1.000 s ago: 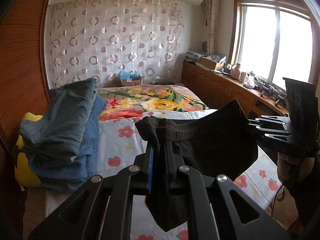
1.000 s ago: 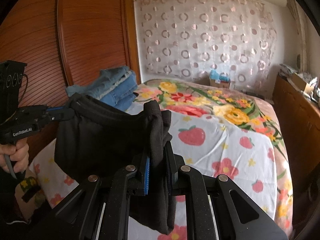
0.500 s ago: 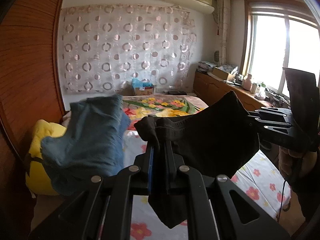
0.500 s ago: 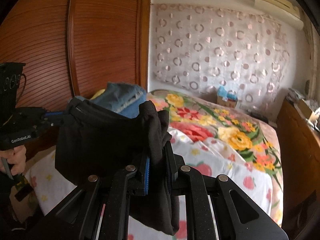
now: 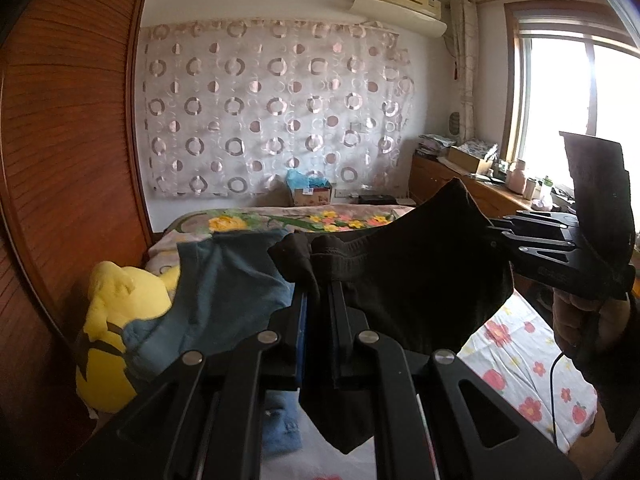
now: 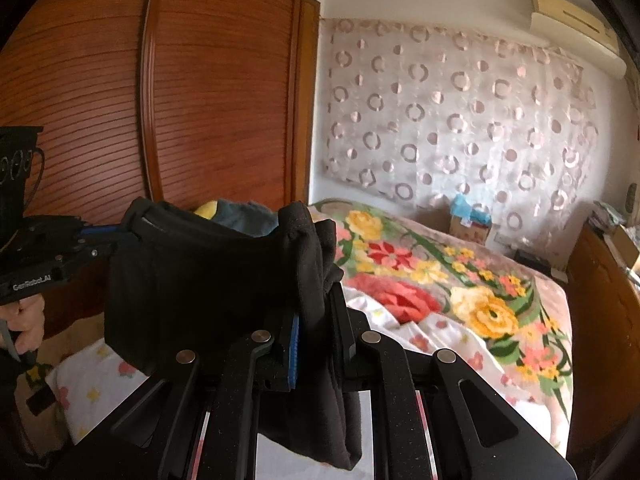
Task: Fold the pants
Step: 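Lift the folded black pants with both tools and carry toward the jeans stack, then lower the black pants onto the blue jeans stack with both tools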
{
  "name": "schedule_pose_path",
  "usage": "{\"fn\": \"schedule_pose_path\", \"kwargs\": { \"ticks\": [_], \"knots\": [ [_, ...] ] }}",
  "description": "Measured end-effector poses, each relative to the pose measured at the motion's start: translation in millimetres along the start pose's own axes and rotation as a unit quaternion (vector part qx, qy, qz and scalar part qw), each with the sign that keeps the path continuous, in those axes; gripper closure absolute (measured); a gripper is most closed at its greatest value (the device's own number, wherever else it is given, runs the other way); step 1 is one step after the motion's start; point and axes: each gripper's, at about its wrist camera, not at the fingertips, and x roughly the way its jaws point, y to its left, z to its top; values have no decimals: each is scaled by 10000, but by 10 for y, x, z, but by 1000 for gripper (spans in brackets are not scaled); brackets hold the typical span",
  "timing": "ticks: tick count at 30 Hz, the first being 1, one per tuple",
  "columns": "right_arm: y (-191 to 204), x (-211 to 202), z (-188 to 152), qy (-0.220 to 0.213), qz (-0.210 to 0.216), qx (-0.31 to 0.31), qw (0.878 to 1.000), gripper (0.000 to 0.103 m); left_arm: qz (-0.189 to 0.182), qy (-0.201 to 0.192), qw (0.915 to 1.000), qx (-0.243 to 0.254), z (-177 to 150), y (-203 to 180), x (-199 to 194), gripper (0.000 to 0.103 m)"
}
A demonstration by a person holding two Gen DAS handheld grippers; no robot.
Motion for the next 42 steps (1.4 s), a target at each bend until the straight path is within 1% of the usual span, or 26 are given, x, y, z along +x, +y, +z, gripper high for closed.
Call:
{"fn": "schedule_pose_path", "kwargs": {
  "ticks": [11, 14, 16, 17, 23, 27, 30, 33, 42],
  "knots": [
    [44, 377, 360, -235, 139, -245, 9993, 93, 313, -236, 9992, -86, 121, 241, -16, 96],
    [55, 472, 426, -339, 212, -298, 9988, 93, 419, -316, 9986, -107, 94, 257, -32, 95],
    [80, 534, 463, -466, 230, -391, 9979, 93, 447, -359, 9982, -169, 69, 283, -28, 96],
    [92, 578, 475, -564, 316, -418, 9970, 93, 445, -356, 9981, -225, 50, 303, -18, 96],
    [169, 814, 598, -671, 441, -530, 9954, 93, 577, -432, 9965, -427, 15, 408, 5, 96],
    [235, 993, 720, -742, 580, -621, 9936, 93, 664, -417, 9954, -549, -99, 480, 22, 96],
    [326, 1142, 766, -736, 670, -778, 9920, 93, 717, -437, 9937, -736, -188, 553, 43, 96],
    [421, 1320, 825, -667, 767, -881, 9909, 93, 851, -430, 9921, -820, -266, 595, 64, 96],
    [701, 1775, 949, -441, 1109, -1114, 9866, 93, 974, -373, 9882, -1124, -484, 698, 64, 95]
  ]
}}
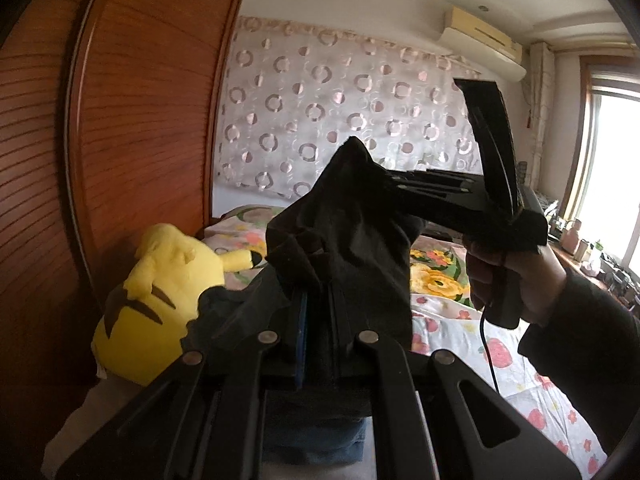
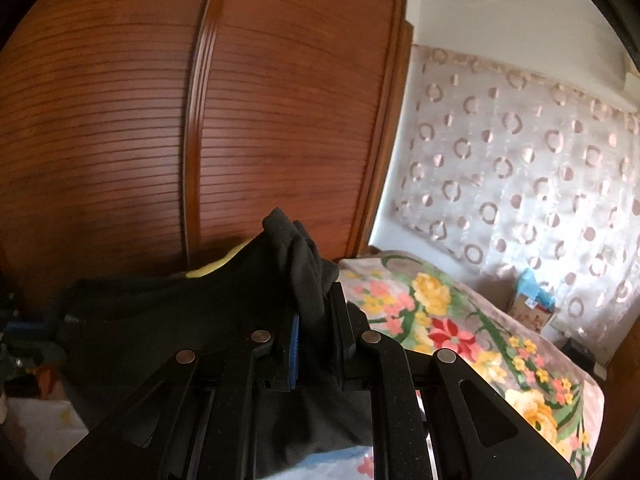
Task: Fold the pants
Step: 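Lower the black pants onto the blue jeans stack with both tools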
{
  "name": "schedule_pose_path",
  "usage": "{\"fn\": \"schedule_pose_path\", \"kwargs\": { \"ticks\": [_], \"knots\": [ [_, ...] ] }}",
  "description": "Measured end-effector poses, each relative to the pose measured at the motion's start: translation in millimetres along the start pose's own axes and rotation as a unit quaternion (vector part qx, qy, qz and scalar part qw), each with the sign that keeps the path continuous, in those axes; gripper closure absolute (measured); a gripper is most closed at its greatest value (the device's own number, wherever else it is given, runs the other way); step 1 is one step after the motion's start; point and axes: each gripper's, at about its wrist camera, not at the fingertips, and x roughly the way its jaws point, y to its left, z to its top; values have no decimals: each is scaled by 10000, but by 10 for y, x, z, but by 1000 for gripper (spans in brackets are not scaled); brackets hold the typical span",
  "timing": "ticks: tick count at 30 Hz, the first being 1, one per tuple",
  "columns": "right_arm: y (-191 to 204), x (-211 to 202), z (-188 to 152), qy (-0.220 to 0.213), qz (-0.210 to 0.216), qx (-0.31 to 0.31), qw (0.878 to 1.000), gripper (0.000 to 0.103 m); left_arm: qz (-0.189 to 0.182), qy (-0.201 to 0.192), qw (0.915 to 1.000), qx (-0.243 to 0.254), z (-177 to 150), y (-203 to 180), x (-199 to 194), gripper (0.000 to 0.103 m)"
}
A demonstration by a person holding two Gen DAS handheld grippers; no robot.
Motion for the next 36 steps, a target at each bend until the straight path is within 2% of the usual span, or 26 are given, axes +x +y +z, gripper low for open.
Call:
{"fn": "schedule_pose_path", "kwargs": {
  "ticks": [5, 8, 12, 14, 18, 23, 25, 29, 33, 36],
  "knots": [
    [122, 240, 37, 172, 92, -131, 9997, 93, 121, 62, 9999, -63, -30, 74, 43, 95],
    [153, 345, 43, 267, 116, -102, 9995, 92, 331, 86, 9994, -24, -51, 79, 39, 95],
    [181, 354, 60, 305, 70, 12, 9995, 86, 404, 185, 9990, 52, -91, 58, 20, 93],
    [160, 307, 65, 304, 56, 117, 9995, 82, 387, 161, 9991, 44, -62, 41, -21, 91],
    [107, 152, 65, 212, -14, 189, 9996, 60, 226, 19, 9996, 161, 11, -53, -69, 84],
    [-11, -25, 23, 109, -64, 287, 9995, 60, 147, 177, 9991, 346, 38, -179, 86, 84],
    [-49, -62, -23, 124, 143, 395, 9990, 60, 160, 320, 9986, 388, 11, -197, 180, 84],
    [-108, 20, -201, 481, 394, 524, 9967, 60, 202, 663, 9969, 379, -91, -182, 371, 84],
    [-249, 239, -429, 890, 286, 770, 9926, 60, 168, 944, 9948, 334, -210, -149, 505, 81],
    [-367, 365, -560, 1028, 141, 950, 9901, 62, 142, 1096, 9929, 437, -266, -168, 573, 80]
  ]
}}
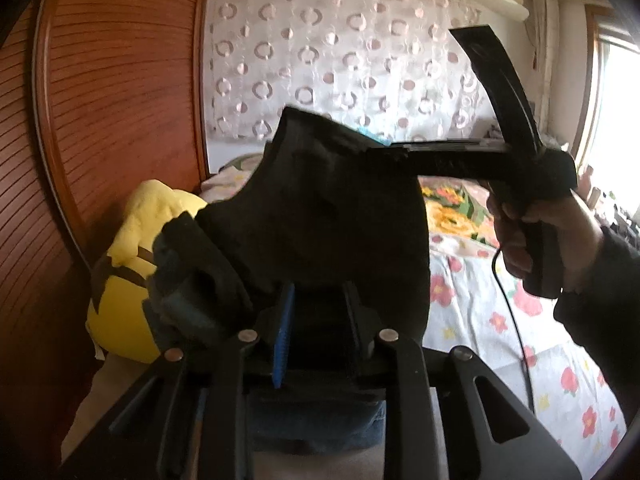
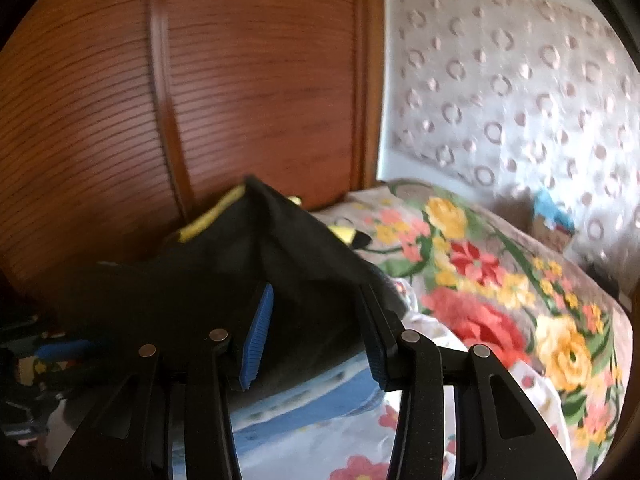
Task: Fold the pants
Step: 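Lower the black pants onto the blue jeans stack with both tools, then open both tools and pull them back from the stack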
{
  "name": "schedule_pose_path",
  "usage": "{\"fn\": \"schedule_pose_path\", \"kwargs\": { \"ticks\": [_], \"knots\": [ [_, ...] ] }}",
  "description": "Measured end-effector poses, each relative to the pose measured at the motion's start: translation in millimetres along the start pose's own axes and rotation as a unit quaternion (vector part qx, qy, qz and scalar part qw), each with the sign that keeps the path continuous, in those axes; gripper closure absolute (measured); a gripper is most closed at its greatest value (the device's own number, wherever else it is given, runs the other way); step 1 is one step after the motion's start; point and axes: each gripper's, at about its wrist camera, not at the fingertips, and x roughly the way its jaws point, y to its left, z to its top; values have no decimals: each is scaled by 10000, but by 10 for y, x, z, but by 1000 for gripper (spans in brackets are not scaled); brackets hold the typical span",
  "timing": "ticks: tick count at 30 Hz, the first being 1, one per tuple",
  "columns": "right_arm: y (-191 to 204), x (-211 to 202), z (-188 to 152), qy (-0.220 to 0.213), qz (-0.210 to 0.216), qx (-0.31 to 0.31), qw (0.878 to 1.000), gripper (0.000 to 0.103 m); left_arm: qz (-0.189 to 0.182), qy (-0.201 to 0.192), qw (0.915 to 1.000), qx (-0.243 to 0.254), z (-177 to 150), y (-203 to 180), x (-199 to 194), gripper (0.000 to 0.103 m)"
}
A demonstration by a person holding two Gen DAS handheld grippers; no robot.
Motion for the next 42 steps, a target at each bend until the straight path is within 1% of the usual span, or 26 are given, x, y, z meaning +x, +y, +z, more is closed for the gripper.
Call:
{"fn": "schedule_pose_path", "kwargs": {
  "ticks": [3, 7, 9, 11, 12, 14, 16, 24, 26, 27, 30, 38, 42],
  "knots": [
    [-83, 17, -48, -20, 68, 205, 9998, 62, -28, 19, 10000, -19, 2, -14, -5, 79],
    [-74, -105, -53, -128, 58, 299, 9995, 62, 23, 48, 10000, 16, 26, -32, -46, 77],
    [-39, -237, -74, -183, 70, 359, 9992, 62, 16, 40, 10000, 26, 23, -36, -86, 75],
    [0, -358, -84, -210, 75, 402, 9989, 62, -134, -12, 9999, 11, 20, -35, -160, 73],
    [29, -435, -106, -231, 59, 401, 9989, 62, -178, -31, 9998, -8, 20, -35, -194, 70],
    [85, -572, -149, -292, 27, 376, 9989, 62, -199, -78, 9998, 13, 20, -59, -281, 66],
    [147, -706, -191, -328, 7, 354, 9988, 61, -270, -125, 9995, 84, 6, -109, -389, 65],
    [388, -1332, -422, -539, -109, 434, 9975, 60, -217, -284, 9989, 292, -51, -290, -806, 60],
    [462, -1498, -488, -585, -153, 446, 9972, 60, -296, -371, 9984, 317, -64, -328, -921, 59],
    [493, -1565, -521, -592, -186, 448, 9971, 59, -362, -422, 9979, 322, -71, -347, -971, 58],
    [571, -1732, -612, -630, -312, 449, 9965, 57, -344, -509, 9972, 419, -93, -437, -1114, 52],
    [668, -2271, -970, -787, -582, 697, 9928, 50, -401, -672, 9951, 604, -171, -619, -1414, 51],
    [685, -2505, -1155, -846, -695, 819, 9906, 43, -407, -787, 9932, 751, -232, -726, -1555, 50]
  ]
}}
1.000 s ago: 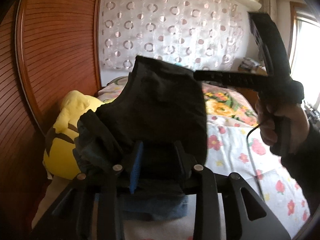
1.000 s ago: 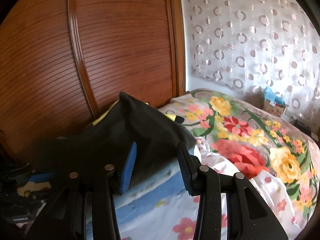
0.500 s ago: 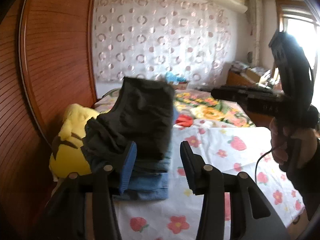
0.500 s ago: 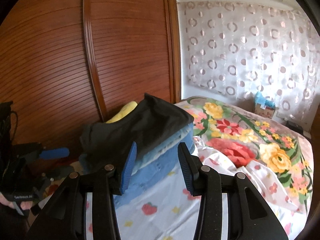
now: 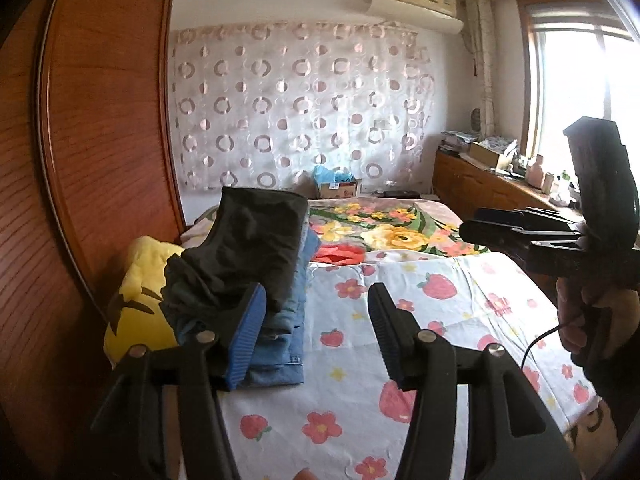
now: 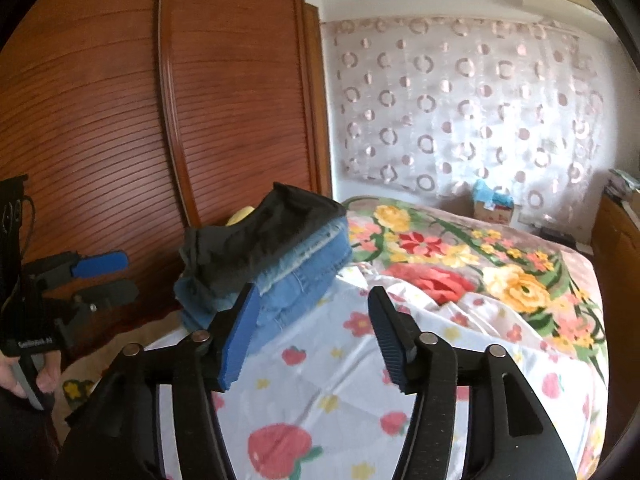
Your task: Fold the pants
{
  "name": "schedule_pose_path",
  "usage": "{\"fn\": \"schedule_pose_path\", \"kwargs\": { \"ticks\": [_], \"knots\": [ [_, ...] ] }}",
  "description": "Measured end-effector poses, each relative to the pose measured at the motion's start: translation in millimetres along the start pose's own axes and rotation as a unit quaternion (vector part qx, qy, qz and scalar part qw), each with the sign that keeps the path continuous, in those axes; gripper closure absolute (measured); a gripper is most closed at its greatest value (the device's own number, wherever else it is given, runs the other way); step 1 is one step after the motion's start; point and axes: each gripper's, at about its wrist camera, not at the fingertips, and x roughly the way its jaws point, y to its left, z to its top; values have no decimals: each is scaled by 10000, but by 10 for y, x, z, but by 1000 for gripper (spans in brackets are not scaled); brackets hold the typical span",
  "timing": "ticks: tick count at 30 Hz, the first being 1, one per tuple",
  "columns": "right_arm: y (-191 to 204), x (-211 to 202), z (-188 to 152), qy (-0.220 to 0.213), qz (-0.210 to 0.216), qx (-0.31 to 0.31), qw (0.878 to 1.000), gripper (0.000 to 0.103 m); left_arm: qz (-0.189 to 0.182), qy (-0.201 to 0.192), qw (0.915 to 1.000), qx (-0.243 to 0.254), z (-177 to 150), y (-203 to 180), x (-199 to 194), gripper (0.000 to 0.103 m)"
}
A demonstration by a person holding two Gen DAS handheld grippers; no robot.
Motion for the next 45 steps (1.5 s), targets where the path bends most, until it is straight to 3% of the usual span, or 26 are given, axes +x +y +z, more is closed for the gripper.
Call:
{"fn": "schedule_pose_path", "kwargs": {
  "ticks": [10, 18, 30, 38, 45],
  "knots": [
    [-75, -545, -263, -107, -416, 216, 9988, 36, 170, -127, 9995, 254, -54, -263, -243, 50],
    [-35, -1030, -410, -320, -732, 419, 9959, 20, -326, -69, 9994, 112, -125, -520, -355, 50],
    [76, -1663, -638, -466, -1308, 569, 9887, 19, -448, -80, 9988, 160, -154, -855, -574, 50],
    [77, -2097, -784, -782, -1855, 821, 9761, 18, -237, -155, 9995, 116, -140, -969, -712, 50],
    [62, -2342, -840, -940, -2078, 926, 9692, 18, -174, -236, 9995, 142, -136, -1025, -809, 50]
  ]
}}
